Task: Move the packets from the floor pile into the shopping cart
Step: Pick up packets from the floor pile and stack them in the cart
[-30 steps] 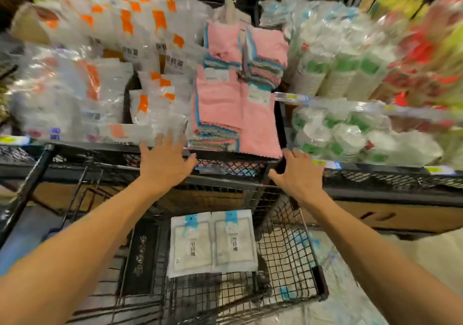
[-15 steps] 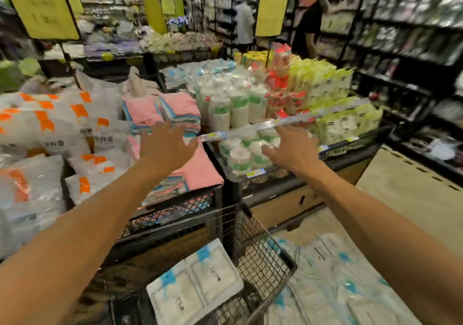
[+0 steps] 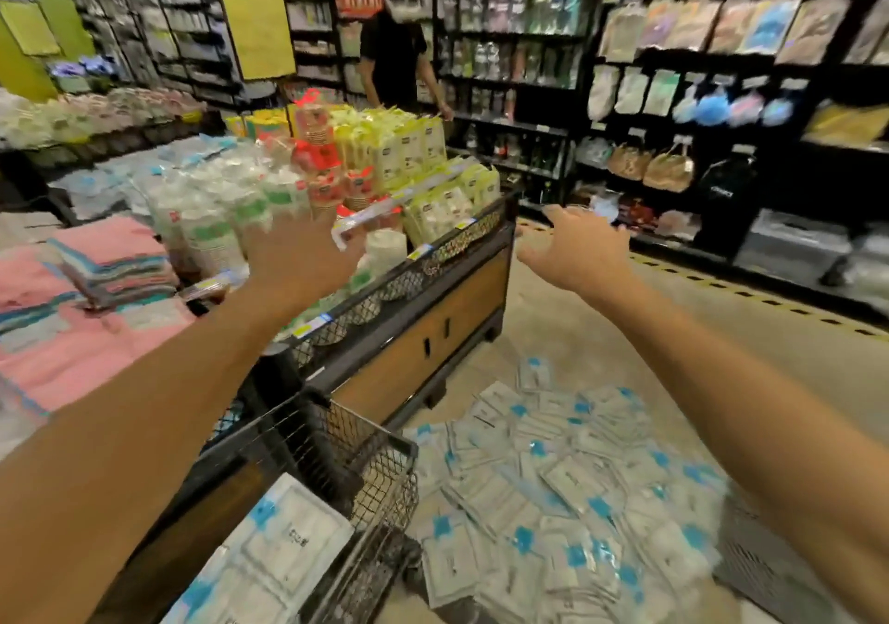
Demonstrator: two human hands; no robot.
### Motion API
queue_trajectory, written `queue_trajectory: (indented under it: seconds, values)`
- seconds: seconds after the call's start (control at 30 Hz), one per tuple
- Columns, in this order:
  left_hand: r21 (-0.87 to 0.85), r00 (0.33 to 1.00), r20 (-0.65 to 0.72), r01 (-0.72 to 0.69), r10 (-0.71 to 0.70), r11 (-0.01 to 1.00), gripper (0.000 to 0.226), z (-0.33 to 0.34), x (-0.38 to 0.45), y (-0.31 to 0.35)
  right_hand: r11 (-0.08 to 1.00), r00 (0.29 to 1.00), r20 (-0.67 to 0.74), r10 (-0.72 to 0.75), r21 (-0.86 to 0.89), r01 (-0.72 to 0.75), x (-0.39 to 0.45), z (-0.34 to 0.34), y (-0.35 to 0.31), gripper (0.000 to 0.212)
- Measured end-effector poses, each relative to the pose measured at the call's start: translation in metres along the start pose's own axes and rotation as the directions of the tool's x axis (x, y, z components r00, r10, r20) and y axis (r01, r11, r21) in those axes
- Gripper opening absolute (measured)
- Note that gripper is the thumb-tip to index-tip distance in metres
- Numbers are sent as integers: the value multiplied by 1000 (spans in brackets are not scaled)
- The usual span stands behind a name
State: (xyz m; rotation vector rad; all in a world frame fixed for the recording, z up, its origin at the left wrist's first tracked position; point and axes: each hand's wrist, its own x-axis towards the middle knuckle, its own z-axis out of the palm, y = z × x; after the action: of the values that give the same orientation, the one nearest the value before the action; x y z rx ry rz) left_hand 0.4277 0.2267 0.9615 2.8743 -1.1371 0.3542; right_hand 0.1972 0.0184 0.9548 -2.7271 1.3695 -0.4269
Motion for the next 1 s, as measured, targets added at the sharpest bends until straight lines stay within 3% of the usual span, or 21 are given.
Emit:
queue_trajectory:
  seconds: [0.27,0.47,0.8,1.0]
  values:
    - [-83,963,58,-258,263,963,68,31,-21,184,976,976,-25,218,-16,-219,-57,-8,191,79]
    - [-125,904,124,-394,408,911,70,64,-35,280,921,922,10,388,-52,-387,-95,14,286,77]
    - [-126,830,179,-513,528,849,66,169,-19,338,826,819,110,563,-95,-556,-123,90,333,76]
    - [-132,784,202,-572,587,809,64,263,6,341,821,809,144,570,-94,-563,-110,173,331,72]
